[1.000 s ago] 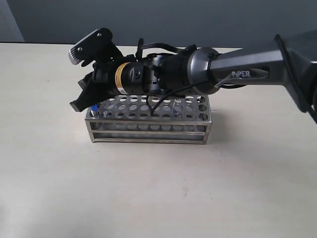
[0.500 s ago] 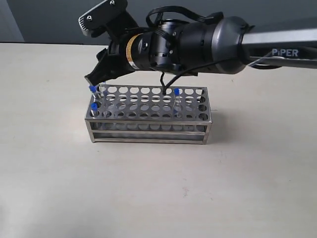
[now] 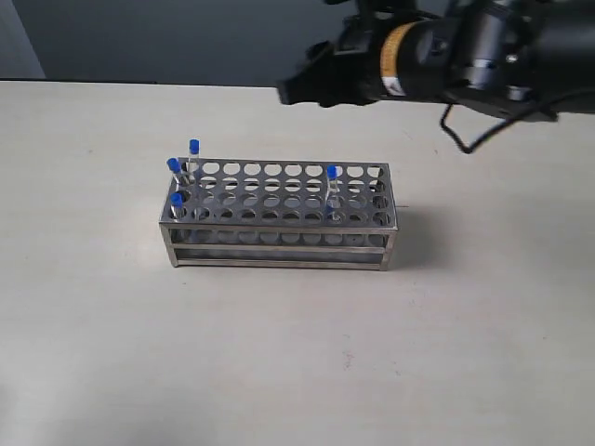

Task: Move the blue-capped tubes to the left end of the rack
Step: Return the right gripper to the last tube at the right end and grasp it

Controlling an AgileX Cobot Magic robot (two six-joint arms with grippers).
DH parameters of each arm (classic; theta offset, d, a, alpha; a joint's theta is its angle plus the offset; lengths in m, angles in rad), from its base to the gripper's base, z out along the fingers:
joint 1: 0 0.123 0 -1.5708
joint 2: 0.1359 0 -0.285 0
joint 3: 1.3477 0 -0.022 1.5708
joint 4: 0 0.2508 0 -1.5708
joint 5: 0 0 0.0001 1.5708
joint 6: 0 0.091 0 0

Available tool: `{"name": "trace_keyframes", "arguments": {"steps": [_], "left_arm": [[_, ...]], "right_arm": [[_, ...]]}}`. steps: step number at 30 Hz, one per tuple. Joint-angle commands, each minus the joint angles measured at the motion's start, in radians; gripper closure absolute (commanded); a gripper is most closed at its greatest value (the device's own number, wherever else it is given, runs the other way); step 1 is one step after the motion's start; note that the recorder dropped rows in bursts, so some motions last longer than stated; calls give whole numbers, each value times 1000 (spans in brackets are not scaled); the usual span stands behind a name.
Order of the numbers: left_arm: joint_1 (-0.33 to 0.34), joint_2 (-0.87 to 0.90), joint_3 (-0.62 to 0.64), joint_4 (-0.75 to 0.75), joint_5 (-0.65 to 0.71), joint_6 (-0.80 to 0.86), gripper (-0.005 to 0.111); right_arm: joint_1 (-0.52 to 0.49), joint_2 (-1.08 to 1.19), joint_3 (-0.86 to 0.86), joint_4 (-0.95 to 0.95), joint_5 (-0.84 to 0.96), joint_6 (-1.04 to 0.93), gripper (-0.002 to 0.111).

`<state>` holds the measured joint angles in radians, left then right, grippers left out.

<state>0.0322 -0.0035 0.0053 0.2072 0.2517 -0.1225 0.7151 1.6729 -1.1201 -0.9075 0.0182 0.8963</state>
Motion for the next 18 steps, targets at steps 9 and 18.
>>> {"name": "trace_keyframes", "arguments": {"steps": [9, 18], "left_arm": [[-4, 3, -5, -5, -12, -1, 106], [-4, 3, -5, -5, -12, -1, 106]], "right_arm": [[-86, -54, 264, -27, -203, -9, 54], [-86, 101, 264, 270, -269, -339, 54]]}}
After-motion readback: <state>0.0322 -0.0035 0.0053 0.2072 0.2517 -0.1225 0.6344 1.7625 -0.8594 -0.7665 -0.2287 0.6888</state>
